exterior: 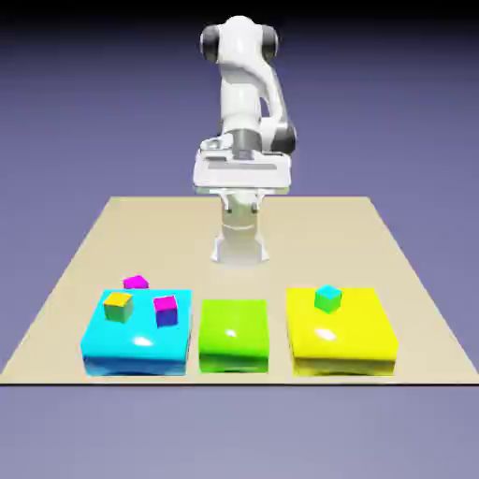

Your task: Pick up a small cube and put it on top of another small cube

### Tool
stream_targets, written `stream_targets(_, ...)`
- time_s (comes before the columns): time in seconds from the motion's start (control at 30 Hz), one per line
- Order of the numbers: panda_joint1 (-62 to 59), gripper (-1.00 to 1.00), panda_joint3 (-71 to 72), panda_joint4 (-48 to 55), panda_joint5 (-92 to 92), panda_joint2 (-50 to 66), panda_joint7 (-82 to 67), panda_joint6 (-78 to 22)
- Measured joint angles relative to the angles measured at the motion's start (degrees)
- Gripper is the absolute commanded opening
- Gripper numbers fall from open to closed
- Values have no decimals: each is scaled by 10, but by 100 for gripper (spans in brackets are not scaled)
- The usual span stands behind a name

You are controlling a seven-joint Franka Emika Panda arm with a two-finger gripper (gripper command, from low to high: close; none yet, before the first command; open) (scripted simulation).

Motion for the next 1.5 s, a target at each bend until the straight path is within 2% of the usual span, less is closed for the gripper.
stream_targets(1.5,78,0,-934,98,-529,-411,-632,-439)
